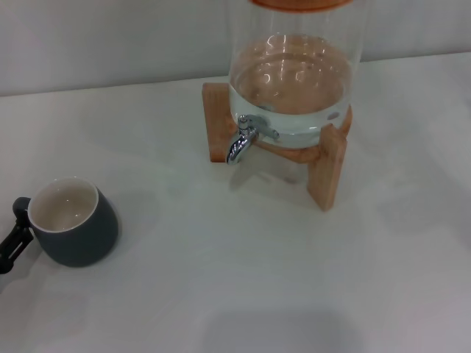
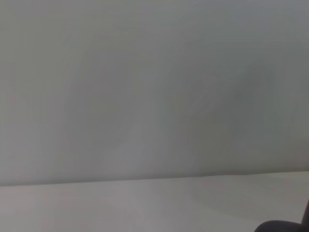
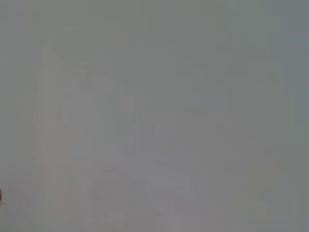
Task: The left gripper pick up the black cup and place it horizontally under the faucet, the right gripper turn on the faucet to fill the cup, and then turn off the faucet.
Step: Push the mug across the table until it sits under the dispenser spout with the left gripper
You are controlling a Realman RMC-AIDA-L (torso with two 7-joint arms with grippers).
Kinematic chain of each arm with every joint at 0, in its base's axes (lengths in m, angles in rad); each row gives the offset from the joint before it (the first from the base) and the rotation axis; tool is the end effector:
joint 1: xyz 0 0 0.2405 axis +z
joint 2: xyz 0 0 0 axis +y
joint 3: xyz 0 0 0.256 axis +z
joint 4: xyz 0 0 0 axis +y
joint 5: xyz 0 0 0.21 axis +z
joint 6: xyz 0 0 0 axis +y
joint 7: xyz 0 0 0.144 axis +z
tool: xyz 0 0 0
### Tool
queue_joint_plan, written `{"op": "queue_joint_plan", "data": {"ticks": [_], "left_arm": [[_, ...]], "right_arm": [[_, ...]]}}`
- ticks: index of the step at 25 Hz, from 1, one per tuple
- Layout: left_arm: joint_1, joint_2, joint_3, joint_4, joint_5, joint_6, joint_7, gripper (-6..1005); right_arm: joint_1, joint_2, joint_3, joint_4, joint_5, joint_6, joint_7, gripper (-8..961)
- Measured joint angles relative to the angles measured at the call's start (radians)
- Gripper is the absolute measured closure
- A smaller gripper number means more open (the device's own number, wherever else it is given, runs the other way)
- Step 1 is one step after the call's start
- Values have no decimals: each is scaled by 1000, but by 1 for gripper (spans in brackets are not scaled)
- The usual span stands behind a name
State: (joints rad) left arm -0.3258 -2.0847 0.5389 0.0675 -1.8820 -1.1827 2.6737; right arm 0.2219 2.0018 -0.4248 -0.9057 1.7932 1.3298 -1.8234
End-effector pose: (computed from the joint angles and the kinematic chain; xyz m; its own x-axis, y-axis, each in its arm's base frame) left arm -0.3753 0.2734 -0.0267 0.6919 0.1902 0.6965 0.7171 -0.2937 -0.6321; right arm 0.3481 0.2952 0.2045 0.6310 0.1185 -0.7667 -0.7242 -0.2642 -0.6369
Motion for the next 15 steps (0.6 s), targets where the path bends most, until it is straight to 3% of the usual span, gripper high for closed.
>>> {"op": "queue_joint_plan", "data": {"ticks": [15], "left_arm": [[-1,1,-5,0,-3,0,-8,118]], "right_arm": [[0,0,0,1,9,2,0,205]]}}
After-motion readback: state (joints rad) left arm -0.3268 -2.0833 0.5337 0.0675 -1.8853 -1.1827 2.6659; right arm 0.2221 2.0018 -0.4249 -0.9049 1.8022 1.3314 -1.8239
